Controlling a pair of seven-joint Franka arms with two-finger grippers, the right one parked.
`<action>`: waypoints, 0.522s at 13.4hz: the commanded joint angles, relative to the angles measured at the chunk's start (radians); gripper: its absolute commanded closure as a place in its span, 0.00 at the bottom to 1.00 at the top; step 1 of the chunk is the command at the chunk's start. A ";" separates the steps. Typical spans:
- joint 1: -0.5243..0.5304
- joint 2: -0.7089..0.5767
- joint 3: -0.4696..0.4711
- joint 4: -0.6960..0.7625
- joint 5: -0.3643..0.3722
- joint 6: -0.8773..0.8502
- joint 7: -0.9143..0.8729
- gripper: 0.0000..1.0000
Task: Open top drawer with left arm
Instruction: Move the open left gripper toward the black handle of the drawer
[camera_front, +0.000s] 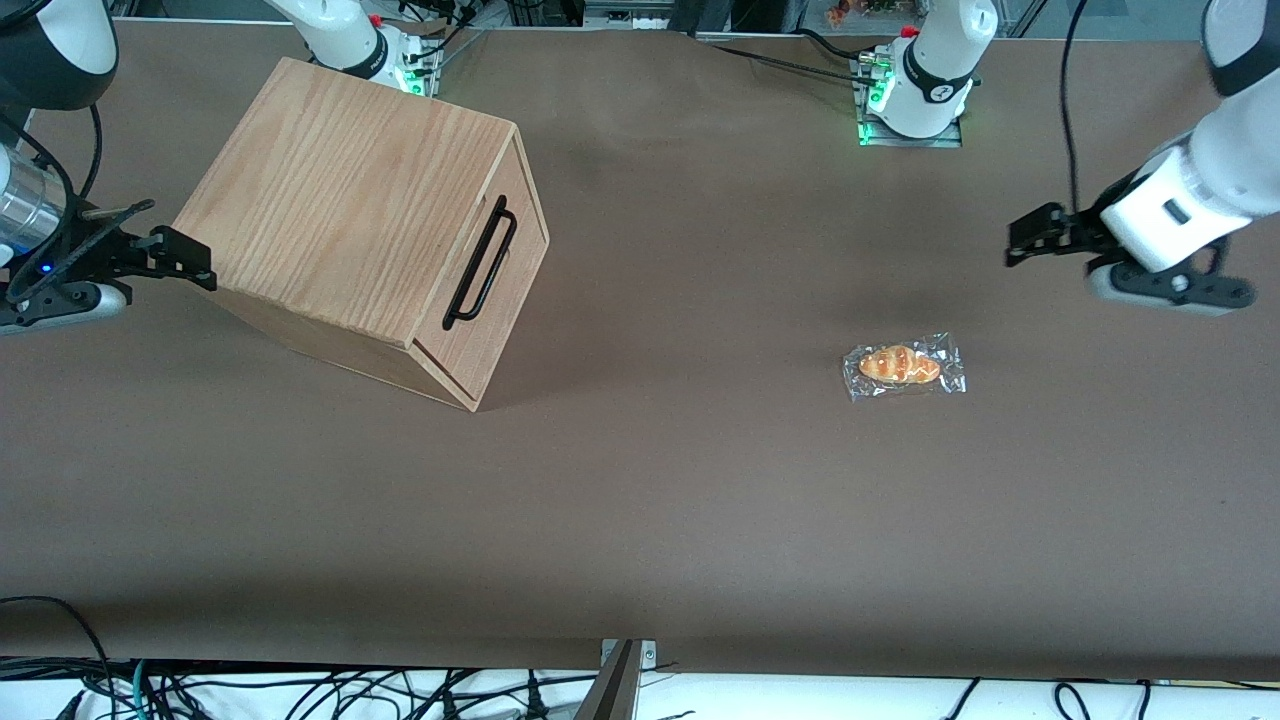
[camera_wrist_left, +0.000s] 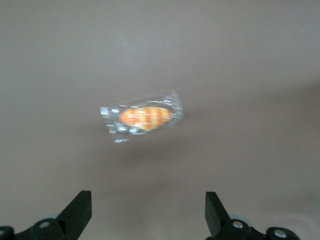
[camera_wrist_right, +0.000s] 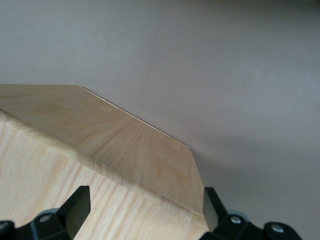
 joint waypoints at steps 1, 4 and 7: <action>-0.063 0.076 -0.009 0.029 -0.080 0.003 -0.010 0.00; -0.191 0.141 -0.009 0.032 -0.204 0.067 -0.010 0.00; -0.312 0.184 -0.009 0.032 -0.346 0.225 -0.013 0.00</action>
